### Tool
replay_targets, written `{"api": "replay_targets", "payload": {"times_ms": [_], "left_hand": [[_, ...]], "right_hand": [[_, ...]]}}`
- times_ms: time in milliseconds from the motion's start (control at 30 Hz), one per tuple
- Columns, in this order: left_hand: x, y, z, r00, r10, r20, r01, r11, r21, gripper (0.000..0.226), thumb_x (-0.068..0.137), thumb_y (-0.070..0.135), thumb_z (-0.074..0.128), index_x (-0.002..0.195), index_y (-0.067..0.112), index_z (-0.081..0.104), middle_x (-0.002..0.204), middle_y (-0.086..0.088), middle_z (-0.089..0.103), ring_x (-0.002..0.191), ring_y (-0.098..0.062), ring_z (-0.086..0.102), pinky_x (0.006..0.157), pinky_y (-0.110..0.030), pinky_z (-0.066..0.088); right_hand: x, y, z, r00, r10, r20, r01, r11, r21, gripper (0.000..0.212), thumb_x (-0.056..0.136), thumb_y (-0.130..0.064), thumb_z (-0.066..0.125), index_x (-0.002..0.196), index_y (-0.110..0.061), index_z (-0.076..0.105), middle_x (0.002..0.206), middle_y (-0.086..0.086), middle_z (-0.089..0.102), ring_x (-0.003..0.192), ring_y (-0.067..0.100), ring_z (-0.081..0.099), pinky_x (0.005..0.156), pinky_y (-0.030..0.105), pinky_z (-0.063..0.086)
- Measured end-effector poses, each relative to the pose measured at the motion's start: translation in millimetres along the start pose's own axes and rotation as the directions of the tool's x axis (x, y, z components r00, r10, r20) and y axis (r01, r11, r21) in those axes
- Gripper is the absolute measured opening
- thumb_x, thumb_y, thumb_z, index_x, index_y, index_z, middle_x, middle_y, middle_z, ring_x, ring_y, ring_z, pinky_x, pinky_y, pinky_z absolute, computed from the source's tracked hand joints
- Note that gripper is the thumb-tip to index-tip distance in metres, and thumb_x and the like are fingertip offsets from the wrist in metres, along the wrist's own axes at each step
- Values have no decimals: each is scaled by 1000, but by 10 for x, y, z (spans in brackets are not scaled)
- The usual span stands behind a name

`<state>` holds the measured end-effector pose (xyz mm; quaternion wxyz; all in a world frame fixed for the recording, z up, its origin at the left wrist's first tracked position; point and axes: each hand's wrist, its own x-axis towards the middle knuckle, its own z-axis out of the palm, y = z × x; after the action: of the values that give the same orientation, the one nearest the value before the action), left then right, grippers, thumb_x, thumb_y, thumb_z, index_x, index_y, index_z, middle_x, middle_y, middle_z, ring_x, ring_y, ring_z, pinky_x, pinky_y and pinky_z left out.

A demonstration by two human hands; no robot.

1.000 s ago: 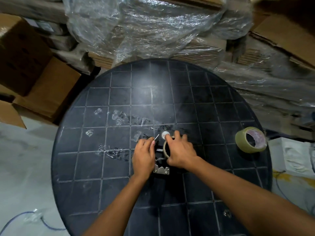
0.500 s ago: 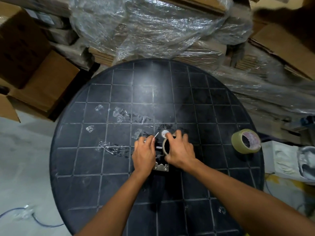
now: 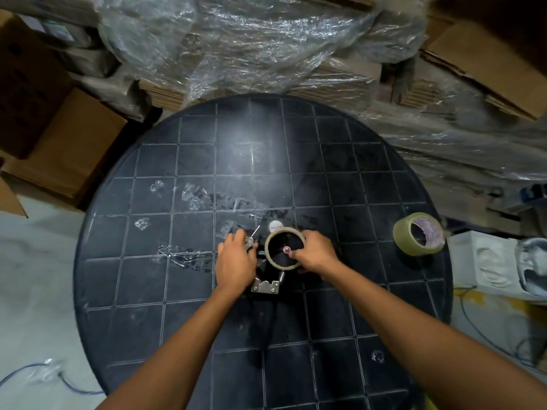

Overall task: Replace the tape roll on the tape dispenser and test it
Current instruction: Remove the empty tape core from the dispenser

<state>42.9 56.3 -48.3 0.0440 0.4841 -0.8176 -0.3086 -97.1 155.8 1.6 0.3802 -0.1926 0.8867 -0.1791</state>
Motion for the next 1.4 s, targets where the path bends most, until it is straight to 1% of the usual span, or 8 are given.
{"api": "replay_targets", "payload": {"times_ms": [100,367,633,767,1067,1233,1333,1400], "left_hand": [[-36,98,-2,1000,-19,-2,19,999,43,17,90,25,57,99,14,47,107,-12,56,101,-34,51,75,-45,47],[-70,132,-45,997,-67,-27,67,998,12,18,91,25,55,102,13,48,110,-15,52,100,-37,50,76,-47,47],[-69,142,-62,995,-86,-42,87,996,22,15,90,25,55,96,13,48,109,-17,51,99,-38,51,73,-47,48],[-78,193,-74,994,-98,-40,101,993,60,19,91,26,53,106,14,51,113,-17,50,101,-37,51,74,-46,46],[-81,234,-79,991,-123,-44,126,989,77,20,94,27,51,110,15,51,114,-16,49,103,-36,50,74,-46,46],[-78,292,-70,989,-150,-8,150,982,111,14,94,22,50,107,14,50,116,-17,49,104,-36,49,71,-45,44],[-2,302,-119,980,-134,149,107,978,181,27,92,20,52,118,14,47,128,-16,44,118,-37,42,89,-51,44],[82,320,-232,982,0,186,-22,993,116,49,86,25,56,130,11,44,134,-14,41,126,-35,36,104,-50,36]], "right_hand": [[-30,-2,-32,996,-41,-82,16,957,-288,37,83,-29,73,113,-9,66,120,17,61,106,34,63,85,35,51],[-101,-93,5,988,35,-148,-50,994,-97,40,81,-27,73,115,-9,63,118,16,65,107,35,62,86,36,49],[-184,-165,11,984,9,-176,-28,994,-106,37,85,-18,70,119,-7,59,123,16,56,106,34,61,84,32,46],[-184,-187,9,984,24,-175,-38,997,-74,32,85,-18,69,113,-8,61,119,15,62,103,32,63,77,31,44],[-249,-244,-8,977,28,-211,-51,993,-105,27,89,-17,65,114,-8,64,115,15,68,106,34,64,82,33,49],[-244,-245,-25,984,75,-161,-79,997,-18,29,88,-17,66,116,-11,64,115,14,69,105,33,65,83,36,52],[-252,-205,-79,987,129,-98,-130,992,0,30,86,-17,67,115,-9,64,117,15,68,106,34,64,80,34,51],[-243,-149,-81,981,166,-96,-165,986,16,31,85,-17,67,114,-8,65,118,16,68,108,35,64,81,35,52]]}}
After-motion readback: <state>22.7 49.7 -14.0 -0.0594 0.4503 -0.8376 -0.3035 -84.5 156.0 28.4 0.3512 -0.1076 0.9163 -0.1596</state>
